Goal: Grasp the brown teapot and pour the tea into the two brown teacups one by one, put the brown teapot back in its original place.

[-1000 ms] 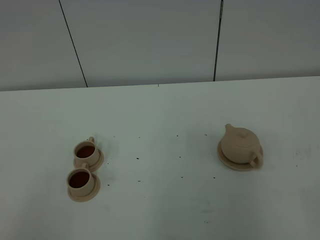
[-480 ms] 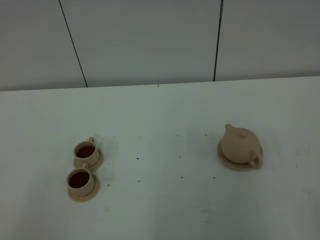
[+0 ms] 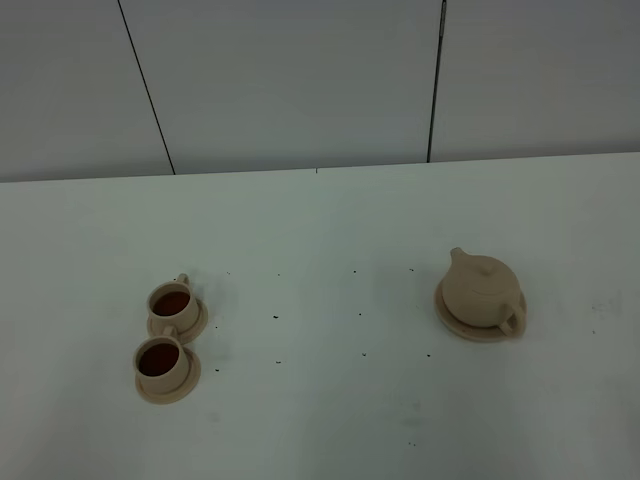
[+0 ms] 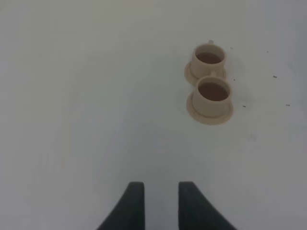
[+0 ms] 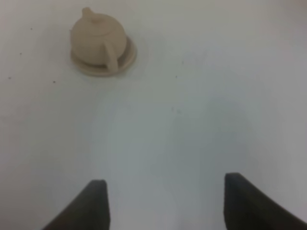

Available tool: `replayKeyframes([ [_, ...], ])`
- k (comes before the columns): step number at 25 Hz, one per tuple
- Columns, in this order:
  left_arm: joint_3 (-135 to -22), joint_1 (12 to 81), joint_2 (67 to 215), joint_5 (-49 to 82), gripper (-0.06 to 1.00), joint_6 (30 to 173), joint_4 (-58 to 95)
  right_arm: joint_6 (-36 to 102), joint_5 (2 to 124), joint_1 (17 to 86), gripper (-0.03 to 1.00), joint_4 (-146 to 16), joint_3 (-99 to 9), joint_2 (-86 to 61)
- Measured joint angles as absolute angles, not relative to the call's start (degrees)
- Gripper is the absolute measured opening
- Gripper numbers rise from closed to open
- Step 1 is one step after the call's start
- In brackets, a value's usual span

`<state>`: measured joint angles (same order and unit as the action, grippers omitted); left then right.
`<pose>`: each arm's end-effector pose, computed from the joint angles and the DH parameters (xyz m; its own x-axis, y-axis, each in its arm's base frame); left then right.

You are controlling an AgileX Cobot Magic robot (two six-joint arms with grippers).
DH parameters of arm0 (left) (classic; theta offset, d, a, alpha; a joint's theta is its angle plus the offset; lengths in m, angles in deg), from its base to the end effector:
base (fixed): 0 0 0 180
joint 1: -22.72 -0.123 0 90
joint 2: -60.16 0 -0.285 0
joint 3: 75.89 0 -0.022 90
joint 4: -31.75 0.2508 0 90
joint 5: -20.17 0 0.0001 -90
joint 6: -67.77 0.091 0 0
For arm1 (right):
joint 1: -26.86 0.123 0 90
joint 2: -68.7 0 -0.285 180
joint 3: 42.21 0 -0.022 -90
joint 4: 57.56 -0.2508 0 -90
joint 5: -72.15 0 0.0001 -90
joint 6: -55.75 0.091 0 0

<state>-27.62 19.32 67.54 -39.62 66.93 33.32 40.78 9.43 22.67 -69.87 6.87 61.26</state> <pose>-0.0060 0.0018 0.2801 -0.4286 -0.0263 -0.9031 -0.0810 0.9967 0.0094 -0.0059 0.0177 0.2736 -0.4575 -0.1249 -0.8804 -0.1698 0.9841 -0.0513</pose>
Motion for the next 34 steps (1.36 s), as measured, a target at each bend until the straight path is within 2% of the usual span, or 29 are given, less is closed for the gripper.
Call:
replayKeyframes([
  [34, -27.6, 19.3, 67.5, -39.6, 0.24, 67.0, 33.3, 40.8, 9.4, 22.7, 0.50, -69.9, 6.9, 61.3],
])
